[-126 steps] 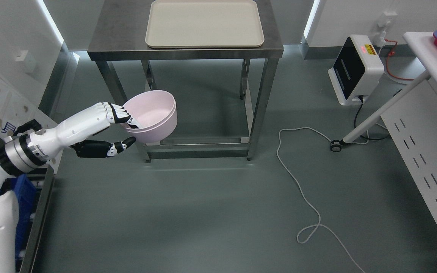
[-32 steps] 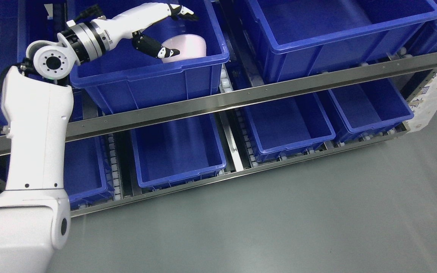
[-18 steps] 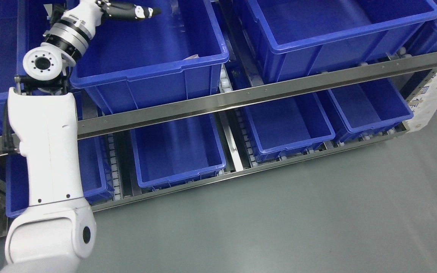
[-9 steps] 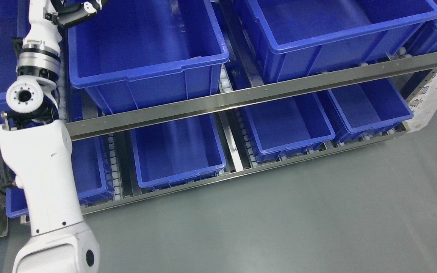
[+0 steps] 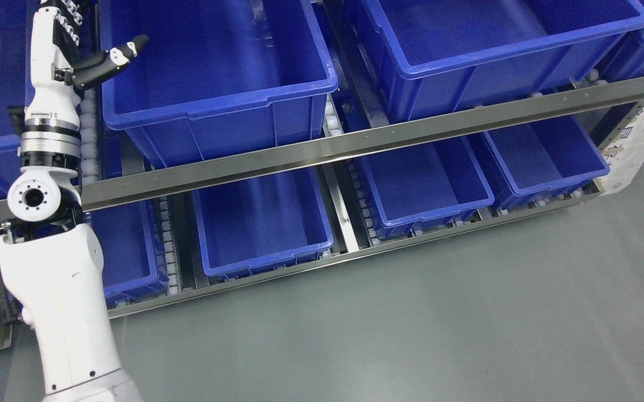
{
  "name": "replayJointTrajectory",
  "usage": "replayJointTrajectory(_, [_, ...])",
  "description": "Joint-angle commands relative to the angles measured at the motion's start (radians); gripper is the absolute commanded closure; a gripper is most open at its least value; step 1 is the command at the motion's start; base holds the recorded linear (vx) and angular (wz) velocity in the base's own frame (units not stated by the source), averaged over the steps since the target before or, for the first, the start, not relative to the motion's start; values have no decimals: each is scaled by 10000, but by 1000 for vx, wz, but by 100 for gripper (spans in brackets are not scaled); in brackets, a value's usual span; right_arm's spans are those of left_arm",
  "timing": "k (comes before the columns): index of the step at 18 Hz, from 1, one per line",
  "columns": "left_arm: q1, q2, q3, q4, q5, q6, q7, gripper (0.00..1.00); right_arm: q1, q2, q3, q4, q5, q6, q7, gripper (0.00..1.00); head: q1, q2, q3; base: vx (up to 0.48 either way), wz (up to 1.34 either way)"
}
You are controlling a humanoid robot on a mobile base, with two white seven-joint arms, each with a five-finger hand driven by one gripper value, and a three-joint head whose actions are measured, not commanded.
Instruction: Stack pink IKEA bowls on left shelf middle
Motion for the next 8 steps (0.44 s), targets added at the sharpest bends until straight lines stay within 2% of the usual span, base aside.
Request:
replayJointTrajectory(1, [319, 120, -65, -696, 87, -74, 32, 0, 291, -175, -107, -337, 0, 16, 0, 0, 0, 0, 0, 0, 0])
replayJointTrajectory(8, [534, 120, -281, -696, 87, -44, 78, 0, 291, -175, -123, -337, 0, 16, 0, 0, 0, 0, 0, 0, 0])
